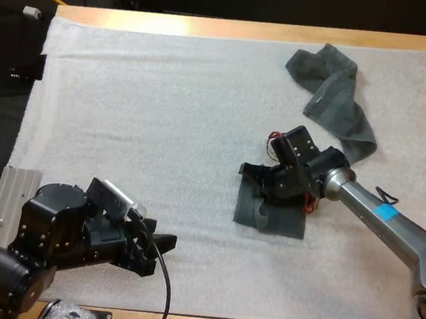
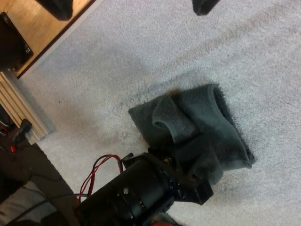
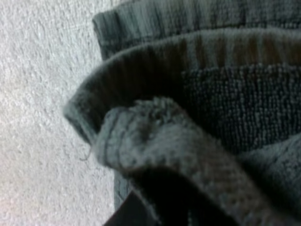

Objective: Pick towel from pile, fold and stack

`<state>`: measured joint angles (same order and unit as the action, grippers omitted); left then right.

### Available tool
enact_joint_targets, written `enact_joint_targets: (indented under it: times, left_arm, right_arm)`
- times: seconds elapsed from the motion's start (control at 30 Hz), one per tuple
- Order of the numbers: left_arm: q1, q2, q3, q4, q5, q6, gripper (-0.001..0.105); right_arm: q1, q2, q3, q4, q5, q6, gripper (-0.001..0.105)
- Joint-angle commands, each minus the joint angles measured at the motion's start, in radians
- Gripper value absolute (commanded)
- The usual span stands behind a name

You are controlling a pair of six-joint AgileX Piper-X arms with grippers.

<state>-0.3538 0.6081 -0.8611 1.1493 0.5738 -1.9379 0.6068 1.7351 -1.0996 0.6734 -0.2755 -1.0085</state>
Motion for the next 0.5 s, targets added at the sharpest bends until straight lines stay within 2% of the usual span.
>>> enact_joint_targets:
  times: [0.0, 0.07, 0.1, 0.17, 0.23, 0.3, 0.47]
  left_arm:
    - [-0.004, 0.0, -0.005, -0.001, 0.015, -0.009, 0.052]
    - [-0.004, 0.0, -0.005, -0.001, 0.015, -0.009, 0.052]
    - [-0.004, 0.0, -0.005, -0.001, 0.015, -0.009, 0.052]
    - [-0.004, 0.0, -0.005, -0.001, 0.015, -0.009, 0.052]
    - [-0.004, 0.0, -0.005, -0.001, 0.015, -0.009, 0.052]
    - [-0.004, 0.0, -0.005, -0.001, 0.015, -0.009, 0.052]
    - [-0.004, 0.0, -0.005, -0.001, 0.015, -0.009, 0.052]
  right_arm:
    - [0.003, -0.004, -0.008, -0.012, -0.013, 0.003, 0.005]
    - [0.003, -0.004, -0.008, -0.023, -0.014, 0.003, 0.021]
    - [0.003, -0.004, -0.008, -0.026, -0.022, 0.003, 0.026]
    - [0.003, -0.004, -0.008, -0.047, -0.062, -0.009, 0.047]
    - [0.003, -0.009, -0.008, -0.065, -0.098, -0.031, 0.059]
    - [0.005, -0.022, -0.008, -0.066, -0.107, -0.063, 0.064]
    - [0.027, -0.109, -0.008, -0.045, -0.102, -0.137, 0.064]
